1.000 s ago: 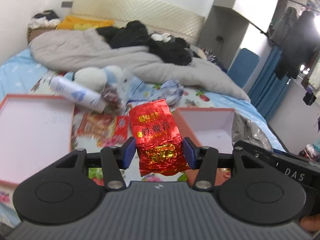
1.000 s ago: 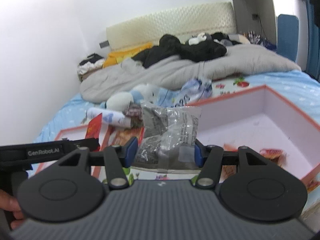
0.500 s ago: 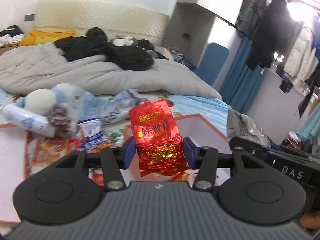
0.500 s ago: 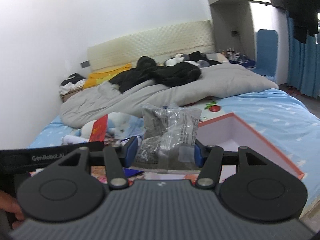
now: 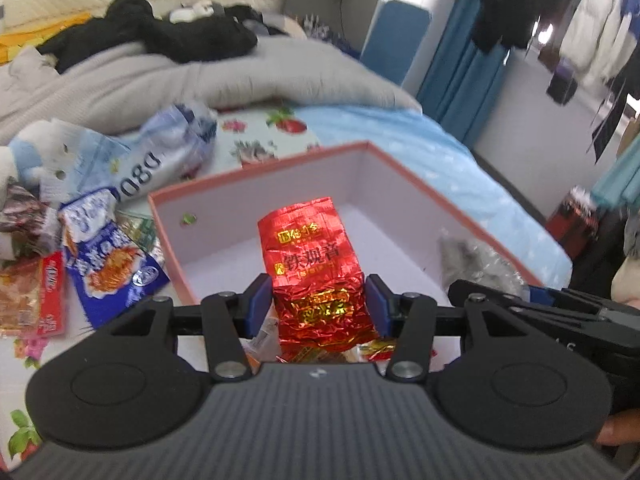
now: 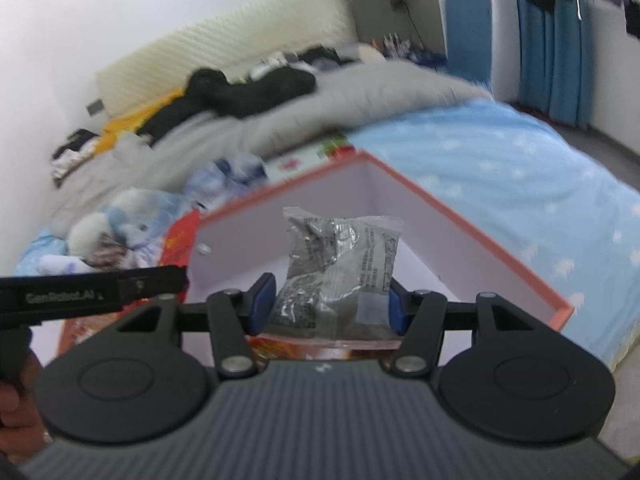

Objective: Organize snacks
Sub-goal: 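Carry both packets into the deep pink box and open both tools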

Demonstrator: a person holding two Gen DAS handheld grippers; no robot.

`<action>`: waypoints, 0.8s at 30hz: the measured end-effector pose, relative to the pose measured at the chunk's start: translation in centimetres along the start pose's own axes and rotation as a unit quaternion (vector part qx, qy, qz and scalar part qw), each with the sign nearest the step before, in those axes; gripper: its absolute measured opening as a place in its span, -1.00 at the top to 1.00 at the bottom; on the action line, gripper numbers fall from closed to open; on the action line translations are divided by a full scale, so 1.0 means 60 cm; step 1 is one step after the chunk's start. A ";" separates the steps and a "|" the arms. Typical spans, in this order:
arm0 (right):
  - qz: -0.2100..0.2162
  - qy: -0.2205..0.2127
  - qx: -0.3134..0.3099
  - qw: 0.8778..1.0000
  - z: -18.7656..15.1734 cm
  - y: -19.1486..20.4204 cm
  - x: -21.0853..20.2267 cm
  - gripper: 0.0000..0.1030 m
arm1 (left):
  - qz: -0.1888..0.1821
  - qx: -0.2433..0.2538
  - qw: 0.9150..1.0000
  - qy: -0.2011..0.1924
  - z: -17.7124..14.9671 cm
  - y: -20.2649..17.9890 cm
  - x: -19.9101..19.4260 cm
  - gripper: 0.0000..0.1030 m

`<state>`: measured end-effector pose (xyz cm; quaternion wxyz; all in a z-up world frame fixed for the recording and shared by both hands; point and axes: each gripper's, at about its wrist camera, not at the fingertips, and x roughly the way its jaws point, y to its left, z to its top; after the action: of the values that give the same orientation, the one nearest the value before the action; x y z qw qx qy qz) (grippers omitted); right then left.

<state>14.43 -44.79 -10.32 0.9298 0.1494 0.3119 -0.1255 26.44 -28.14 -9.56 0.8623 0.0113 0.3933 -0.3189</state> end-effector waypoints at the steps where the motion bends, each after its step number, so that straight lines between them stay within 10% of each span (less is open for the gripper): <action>1: -0.001 0.006 -0.001 1.000 -0.005 -0.003 0.010 -0.02 | 0.000 0.001 1.000 0.009 -0.001 -0.001 0.015 -0.10; 12: -0.005 0.042 0.001 0.999 -0.034 -0.022 0.063 0.06 | -0.011 -0.017 0.999 0.051 -0.019 0.024 0.086 -0.38; 24: 0.012 -0.008 0.010 1.000 -0.016 0.003 -0.028 0.06 | -0.002 0.004 1.000 -0.031 -0.002 -0.004 -0.069 -0.38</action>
<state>12.69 -44.03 -9.99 0.9323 0.1615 0.3011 -0.1187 24.21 -26.08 -6.74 0.8733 0.0043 0.3650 -0.3227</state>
